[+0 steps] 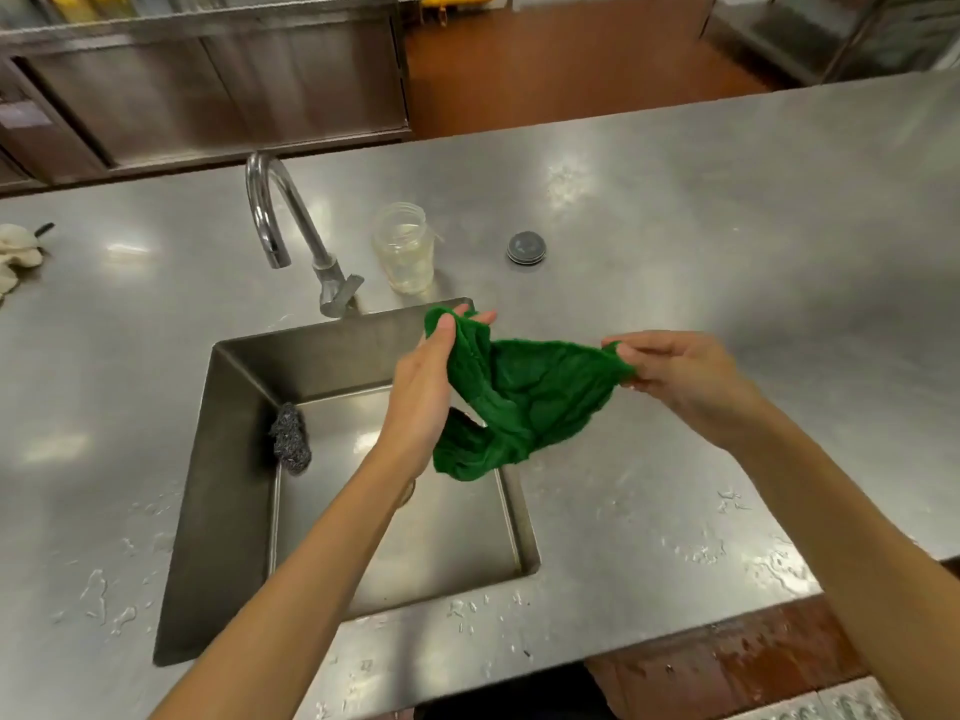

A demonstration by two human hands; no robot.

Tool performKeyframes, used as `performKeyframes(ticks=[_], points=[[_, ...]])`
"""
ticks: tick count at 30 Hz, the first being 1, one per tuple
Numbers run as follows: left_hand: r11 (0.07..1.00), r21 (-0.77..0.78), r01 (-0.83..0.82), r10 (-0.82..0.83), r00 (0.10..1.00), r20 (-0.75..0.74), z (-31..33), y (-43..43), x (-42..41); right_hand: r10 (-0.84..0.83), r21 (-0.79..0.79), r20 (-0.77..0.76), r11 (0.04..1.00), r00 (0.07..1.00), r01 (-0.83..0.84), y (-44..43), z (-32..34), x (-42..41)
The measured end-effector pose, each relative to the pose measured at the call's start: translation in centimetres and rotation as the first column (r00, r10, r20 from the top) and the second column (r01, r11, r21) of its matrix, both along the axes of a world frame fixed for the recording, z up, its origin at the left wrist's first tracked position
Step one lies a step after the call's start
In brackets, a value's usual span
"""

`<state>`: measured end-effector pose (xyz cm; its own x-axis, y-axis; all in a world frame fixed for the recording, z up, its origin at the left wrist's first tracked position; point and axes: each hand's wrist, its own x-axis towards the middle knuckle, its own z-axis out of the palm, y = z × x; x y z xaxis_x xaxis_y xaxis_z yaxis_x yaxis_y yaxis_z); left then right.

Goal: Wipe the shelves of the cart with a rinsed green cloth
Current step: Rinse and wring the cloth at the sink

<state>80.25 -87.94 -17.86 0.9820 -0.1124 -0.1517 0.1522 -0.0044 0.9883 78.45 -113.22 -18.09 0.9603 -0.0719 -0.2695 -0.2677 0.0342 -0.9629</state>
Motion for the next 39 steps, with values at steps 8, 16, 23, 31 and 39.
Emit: performKeyframes(ticks=[8, 16, 23, 31, 39], points=[[0.996, 0.082, -0.028, 0.031, 0.999, -0.039, -0.1, -3.5, 2.2, -0.104, -0.253, 0.169, 0.957, 0.98, 0.145, -7.5, 2.3, -2.2], [0.988, 0.15, -0.02, 0.02, 1.0, 0.002, 0.3, -5.4, 4.3, -0.286, -0.373, 0.291, 0.845, 0.913, 0.383, -14.2, 4.9, -2.0], [0.951, 0.301, 0.076, -0.08, 0.997, 0.0, 2.2, -9.5, 7.0, -0.089, -0.539, 0.353, 0.795, 0.931, 0.28, -14.5, 8.9, -2.9], [0.998, 0.047, -0.038, 0.039, 0.999, -0.034, 3.0, -13.3, 10.8, 0.108, -0.495, 0.167, 0.869, 0.98, -0.012, -11.2, 8.9, -8.5], [0.469, 0.849, 0.243, -0.23, 0.962, -0.148, -6.9, -12.4, 8.0, 0.142, -0.622, -0.018, 0.773, 0.99, -0.122, -9.9, 0.7, -8.8]])
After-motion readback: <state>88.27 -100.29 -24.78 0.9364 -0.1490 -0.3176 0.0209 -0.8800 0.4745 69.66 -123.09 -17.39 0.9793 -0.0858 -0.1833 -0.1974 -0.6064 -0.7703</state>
